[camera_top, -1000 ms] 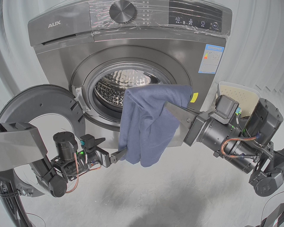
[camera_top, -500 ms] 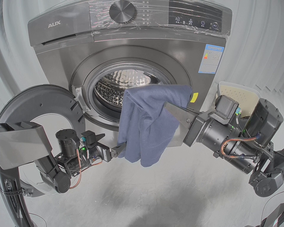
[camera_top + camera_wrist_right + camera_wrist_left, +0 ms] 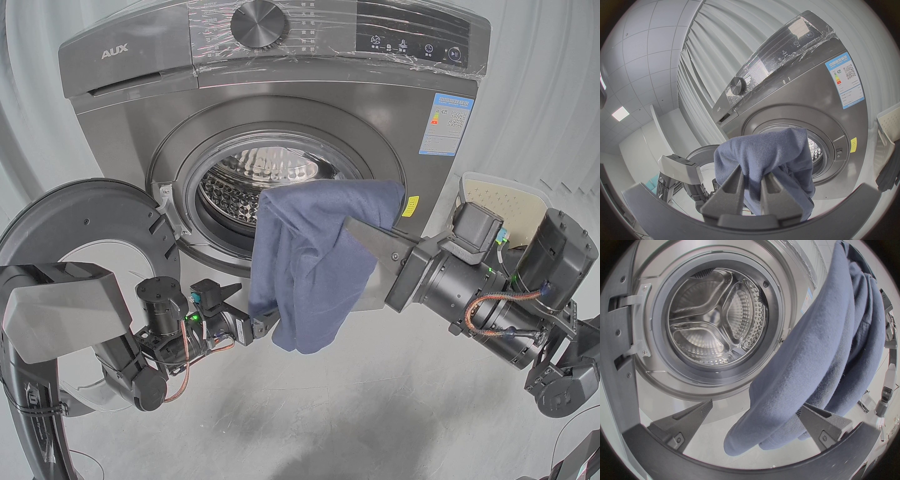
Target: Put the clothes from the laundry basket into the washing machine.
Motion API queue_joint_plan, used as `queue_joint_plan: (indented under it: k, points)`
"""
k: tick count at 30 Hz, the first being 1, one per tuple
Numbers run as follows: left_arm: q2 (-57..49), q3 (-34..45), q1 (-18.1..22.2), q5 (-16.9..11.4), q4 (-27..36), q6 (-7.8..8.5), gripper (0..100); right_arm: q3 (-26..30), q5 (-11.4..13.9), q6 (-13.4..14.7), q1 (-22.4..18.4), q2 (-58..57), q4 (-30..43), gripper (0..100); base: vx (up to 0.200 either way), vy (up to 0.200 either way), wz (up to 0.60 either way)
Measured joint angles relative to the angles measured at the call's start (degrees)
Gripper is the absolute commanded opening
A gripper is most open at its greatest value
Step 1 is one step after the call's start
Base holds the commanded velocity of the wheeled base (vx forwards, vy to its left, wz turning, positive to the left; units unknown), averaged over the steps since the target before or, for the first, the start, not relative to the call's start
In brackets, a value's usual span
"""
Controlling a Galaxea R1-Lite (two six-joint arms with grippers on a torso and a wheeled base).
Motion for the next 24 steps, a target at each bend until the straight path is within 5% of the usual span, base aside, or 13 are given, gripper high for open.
queue_joint_plan:
  k: [15,16,24]
  points:
    - [6.7,-7.8,0.2,0.5,-0.3,-0.10,100,0.1,0.0,0.0,0.2,0.1,-0.1,0,0.000,0.000,0.00]
    - [7.1,-8.5,0.2,0.6,-0.4,-0.10,0,0.1,0.0,0.0,0.3,0.1,-0.1,0,0.000,0.000,0.00]
    - [8.4,-10.8,0.4,0.9,-4.5,-0.16,0,0.2,0.0,0.0,0.3,0.2,-0.1,0,0.000,0.000,0.00]
